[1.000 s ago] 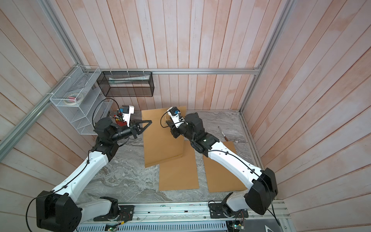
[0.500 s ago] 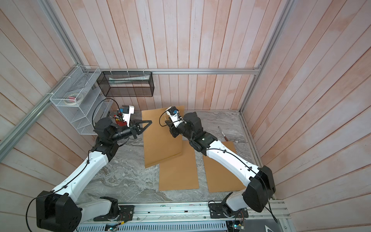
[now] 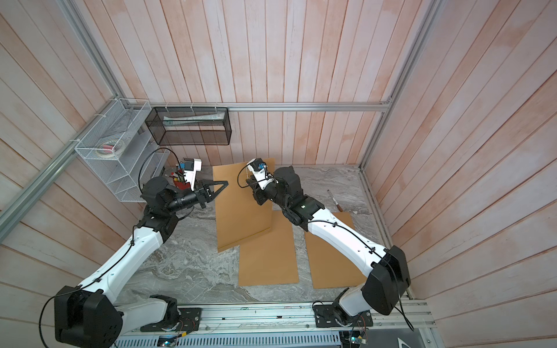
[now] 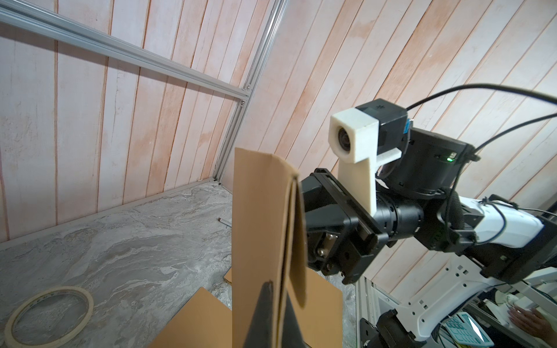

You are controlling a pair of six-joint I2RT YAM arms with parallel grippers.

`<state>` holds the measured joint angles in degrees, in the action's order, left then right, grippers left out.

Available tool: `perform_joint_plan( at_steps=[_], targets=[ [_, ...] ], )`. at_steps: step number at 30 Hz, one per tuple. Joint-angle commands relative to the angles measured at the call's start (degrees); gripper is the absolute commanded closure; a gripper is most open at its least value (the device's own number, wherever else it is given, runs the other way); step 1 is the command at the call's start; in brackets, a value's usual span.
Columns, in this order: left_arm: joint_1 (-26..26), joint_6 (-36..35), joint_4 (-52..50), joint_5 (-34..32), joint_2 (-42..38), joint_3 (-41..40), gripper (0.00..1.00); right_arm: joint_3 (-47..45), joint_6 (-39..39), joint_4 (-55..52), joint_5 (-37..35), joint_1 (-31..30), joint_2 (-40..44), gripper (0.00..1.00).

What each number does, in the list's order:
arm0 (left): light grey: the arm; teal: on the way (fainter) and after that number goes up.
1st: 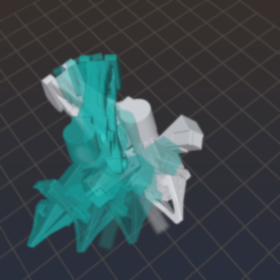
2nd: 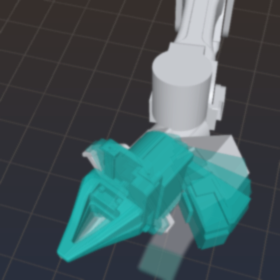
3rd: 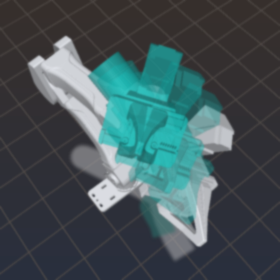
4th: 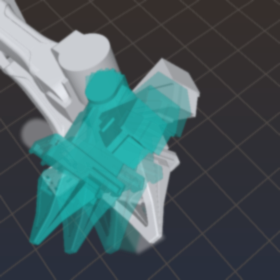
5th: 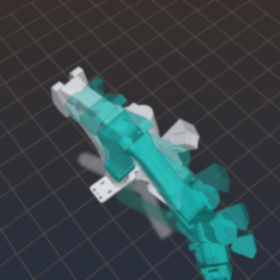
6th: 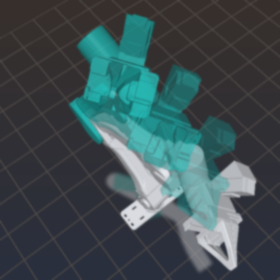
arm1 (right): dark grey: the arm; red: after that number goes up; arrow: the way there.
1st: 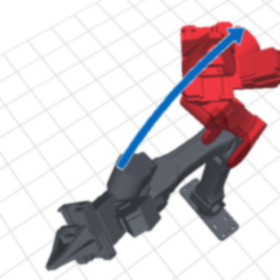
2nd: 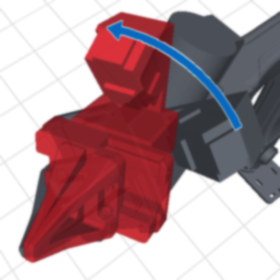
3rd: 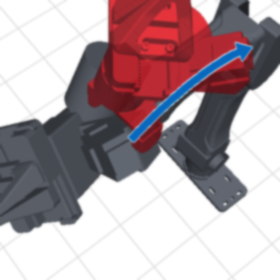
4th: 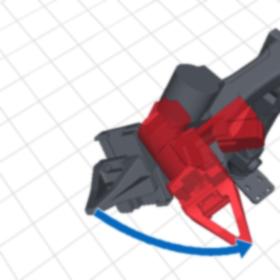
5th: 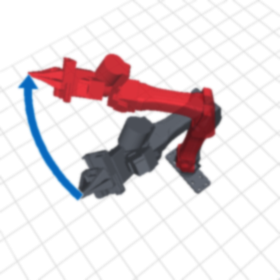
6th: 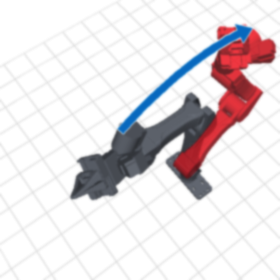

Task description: Open the file bag

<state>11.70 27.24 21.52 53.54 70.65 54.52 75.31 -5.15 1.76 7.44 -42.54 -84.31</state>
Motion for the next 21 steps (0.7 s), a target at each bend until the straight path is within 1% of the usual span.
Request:
perform_joint_plan(
  at_steps=[1, 6, 13, 21],
  targets=[
    [0.2, 0.3, 1.7, 1.0, -0.4, -0.8, 1.0, 2.0, 0.8, 1.1, 1.0, 0.3, -0.8, 0.79],
    [0.2, 0.1, 1.7, 1.0, -0.3, -0.8, 1.0, 2.4, 0.8, 1.1, 1.3, 0.3, -1.2, 0.82],
    [0.2, 0.1, 1.8, 0.8, -0.3, -0.8, 1.0, 2.5, 0.8, 0.9, 1.7, 0.3, -1.2, 0.95],
    [0.2, 0.0, 2.1, 0.2, -0.2, -0.8, 1.0, 2.4, 0.8, 0.8, 2.0, 0.3, -0.7, 1.0]
  ],
)
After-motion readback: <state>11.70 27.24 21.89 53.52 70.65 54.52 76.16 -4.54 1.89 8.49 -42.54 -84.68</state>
